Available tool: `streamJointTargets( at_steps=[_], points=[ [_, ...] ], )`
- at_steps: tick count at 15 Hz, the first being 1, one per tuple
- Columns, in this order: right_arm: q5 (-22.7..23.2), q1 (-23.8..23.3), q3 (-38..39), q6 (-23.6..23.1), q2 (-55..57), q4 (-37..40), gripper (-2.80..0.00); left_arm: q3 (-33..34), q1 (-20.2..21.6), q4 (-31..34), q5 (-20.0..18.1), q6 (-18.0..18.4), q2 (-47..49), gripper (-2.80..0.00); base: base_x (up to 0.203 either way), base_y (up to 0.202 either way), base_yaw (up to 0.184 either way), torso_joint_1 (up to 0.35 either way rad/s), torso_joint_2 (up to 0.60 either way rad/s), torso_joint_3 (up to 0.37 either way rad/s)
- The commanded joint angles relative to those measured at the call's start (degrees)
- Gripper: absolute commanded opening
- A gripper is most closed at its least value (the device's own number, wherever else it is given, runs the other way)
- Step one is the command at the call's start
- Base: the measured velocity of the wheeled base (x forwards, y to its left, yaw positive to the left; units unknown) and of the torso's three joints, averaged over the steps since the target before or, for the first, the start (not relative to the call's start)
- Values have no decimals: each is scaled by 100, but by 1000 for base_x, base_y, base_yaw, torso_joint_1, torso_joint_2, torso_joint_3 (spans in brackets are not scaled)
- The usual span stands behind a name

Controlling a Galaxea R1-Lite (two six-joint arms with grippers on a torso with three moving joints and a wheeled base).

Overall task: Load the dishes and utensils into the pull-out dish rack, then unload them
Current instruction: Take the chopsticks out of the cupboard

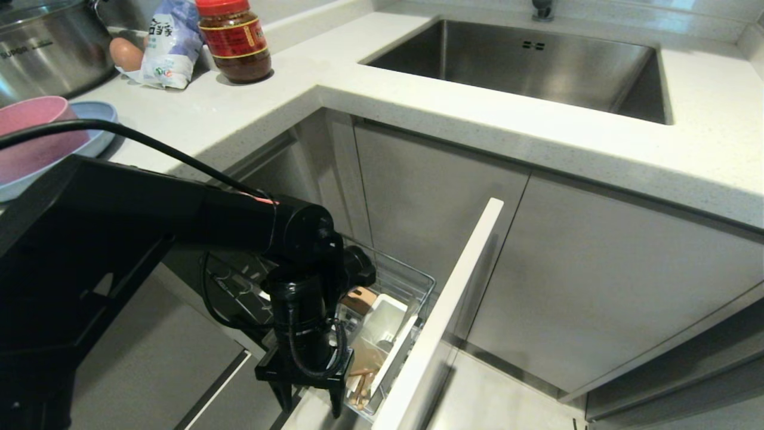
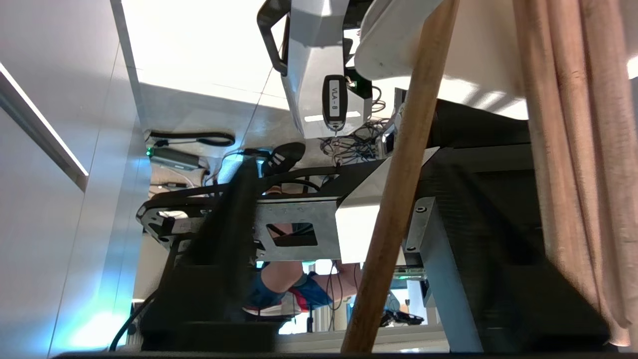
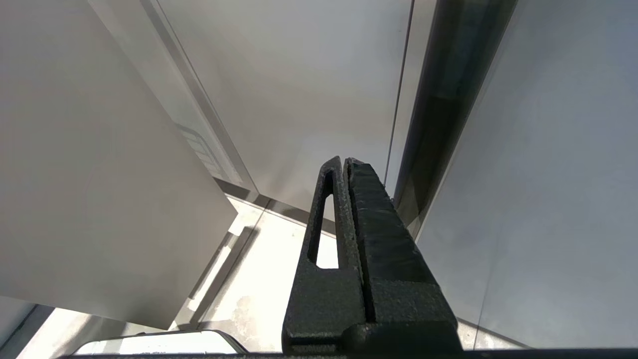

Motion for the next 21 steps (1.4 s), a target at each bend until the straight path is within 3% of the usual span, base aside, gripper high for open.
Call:
streamJointTargets(
  at_steps=[1,15,21],
  points=[
    [-1,4,0,2,-24,-4,-280,-27,2,33,1,-29,-31,-280,0,0,0,0,0,0],
    [-1,1,0,2,-20,-4,-280,-1,-88,88,0,-54,-411,-280,0,0,0,0,0,0],
    [-1,10,0,2,-24,-4,-280,-175,-129,786,9,-18,-1359,-280,0,0,0,0,0,0]
  ],
)
